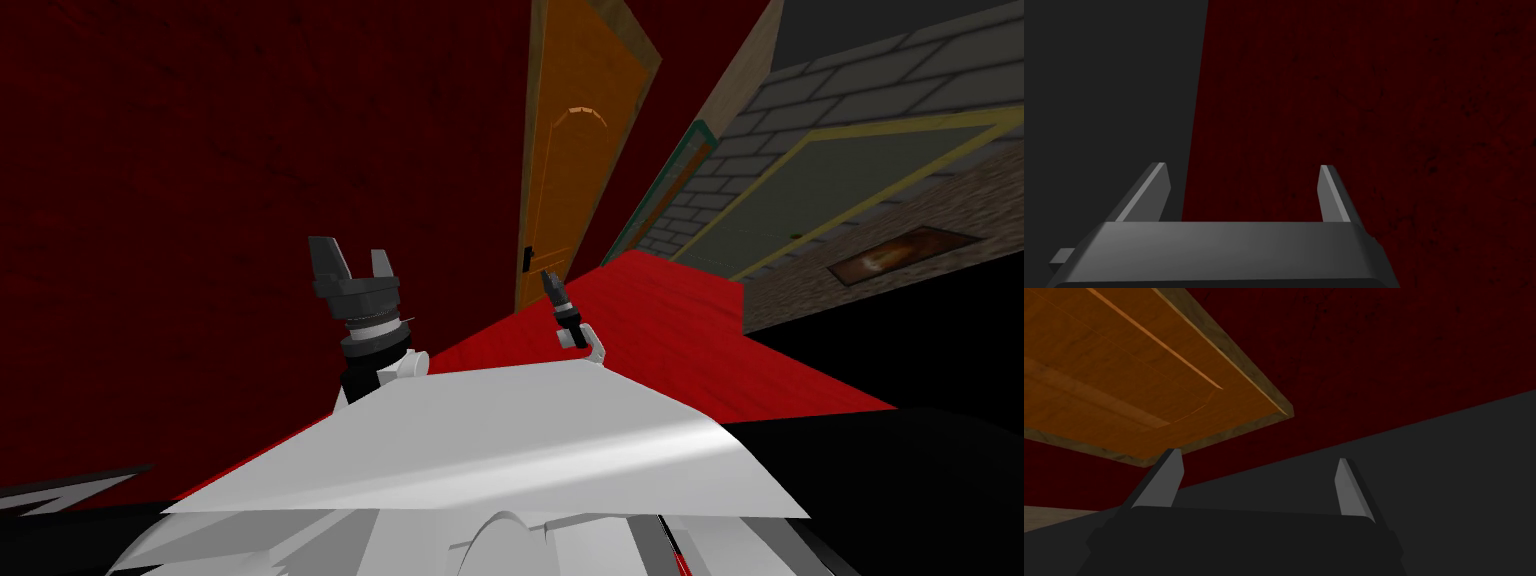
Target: Pull the door open
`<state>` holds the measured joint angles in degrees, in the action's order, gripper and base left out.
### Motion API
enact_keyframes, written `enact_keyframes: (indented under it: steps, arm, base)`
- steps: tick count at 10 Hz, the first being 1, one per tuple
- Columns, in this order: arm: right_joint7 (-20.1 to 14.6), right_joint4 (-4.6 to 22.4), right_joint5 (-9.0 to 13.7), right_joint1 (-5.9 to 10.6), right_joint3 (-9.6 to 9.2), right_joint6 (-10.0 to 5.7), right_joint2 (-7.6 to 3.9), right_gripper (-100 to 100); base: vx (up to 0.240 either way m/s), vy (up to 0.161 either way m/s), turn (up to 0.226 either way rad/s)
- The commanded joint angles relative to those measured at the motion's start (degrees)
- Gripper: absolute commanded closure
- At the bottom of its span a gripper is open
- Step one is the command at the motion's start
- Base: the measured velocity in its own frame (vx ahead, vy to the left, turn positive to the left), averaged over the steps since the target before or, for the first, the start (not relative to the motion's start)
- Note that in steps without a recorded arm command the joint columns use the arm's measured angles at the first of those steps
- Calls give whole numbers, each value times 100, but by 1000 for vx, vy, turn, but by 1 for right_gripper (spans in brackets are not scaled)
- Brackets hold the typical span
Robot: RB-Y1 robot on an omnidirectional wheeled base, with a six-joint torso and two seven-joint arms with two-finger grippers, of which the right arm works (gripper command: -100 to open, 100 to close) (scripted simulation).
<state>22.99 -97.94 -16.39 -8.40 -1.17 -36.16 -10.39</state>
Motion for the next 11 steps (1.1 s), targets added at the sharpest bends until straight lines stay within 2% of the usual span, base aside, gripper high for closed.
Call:
enact_keyframes:
  steps: [1, 2, 11]
  arm:
    - [124, 266, -91, 141, -35, -8, -27, -100]
    - [124, 266, -91, 141, -35, -8, -27, -100]
    - [630, 1641, -494, 795, -111, -133, -362, -100]
  base:
    - [93, -57, 11]
    - [65, -33, 10]
    - [92, -45, 13]
